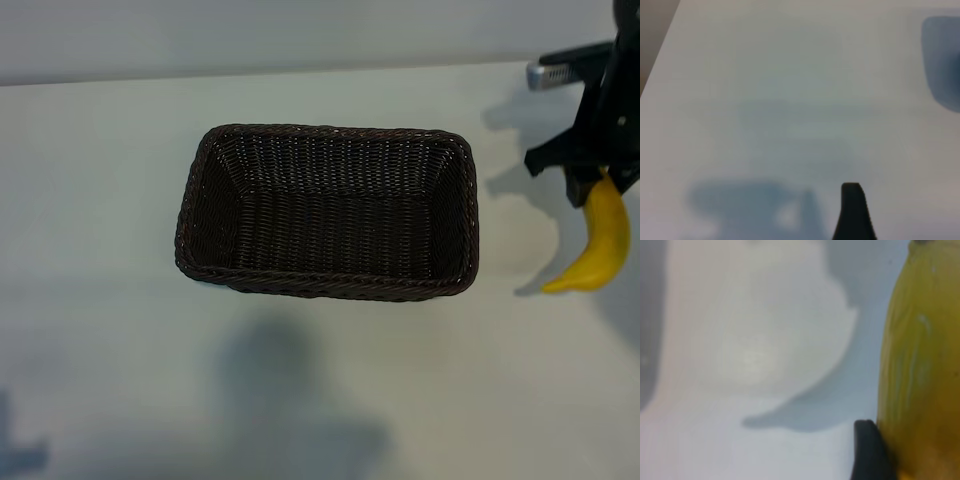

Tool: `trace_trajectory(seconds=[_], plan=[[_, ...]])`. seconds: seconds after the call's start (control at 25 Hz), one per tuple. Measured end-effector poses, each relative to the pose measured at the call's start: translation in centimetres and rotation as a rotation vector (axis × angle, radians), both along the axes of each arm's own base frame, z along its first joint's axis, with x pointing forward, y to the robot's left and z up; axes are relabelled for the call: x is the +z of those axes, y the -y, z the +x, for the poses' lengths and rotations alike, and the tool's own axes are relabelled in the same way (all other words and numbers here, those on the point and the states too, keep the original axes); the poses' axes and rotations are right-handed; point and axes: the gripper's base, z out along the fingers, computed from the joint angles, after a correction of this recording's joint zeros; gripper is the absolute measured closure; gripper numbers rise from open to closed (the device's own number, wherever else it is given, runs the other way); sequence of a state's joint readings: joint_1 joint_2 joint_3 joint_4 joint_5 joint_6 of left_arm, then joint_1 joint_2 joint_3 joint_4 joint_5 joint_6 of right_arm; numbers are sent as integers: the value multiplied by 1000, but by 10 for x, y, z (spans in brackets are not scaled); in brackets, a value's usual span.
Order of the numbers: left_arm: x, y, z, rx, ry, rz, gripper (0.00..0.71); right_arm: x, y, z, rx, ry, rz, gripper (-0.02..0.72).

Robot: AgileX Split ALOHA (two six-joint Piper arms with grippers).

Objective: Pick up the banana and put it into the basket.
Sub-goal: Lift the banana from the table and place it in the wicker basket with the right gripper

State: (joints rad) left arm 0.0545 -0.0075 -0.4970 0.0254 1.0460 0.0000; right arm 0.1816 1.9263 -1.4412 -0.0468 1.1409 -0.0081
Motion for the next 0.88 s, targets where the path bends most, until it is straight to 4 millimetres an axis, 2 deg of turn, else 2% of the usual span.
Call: trace_trajectory(seconds=[0.16, 0.4, 0.68, 0.88], plan=[[0, 0, 0, 0, 0, 0, 172, 19, -1, 3, 4, 12, 9, 279], [0, 0, 0, 0, 0, 0, 172, 20, -11, 1, 52, 2, 42, 279], [0, 0, 0, 0, 0, 0, 172, 21, -49, -8, 149, 1, 58, 279], [0, 0, 0, 0, 0, 0, 172, 38, -70, -7, 182, 52, 71, 279]])
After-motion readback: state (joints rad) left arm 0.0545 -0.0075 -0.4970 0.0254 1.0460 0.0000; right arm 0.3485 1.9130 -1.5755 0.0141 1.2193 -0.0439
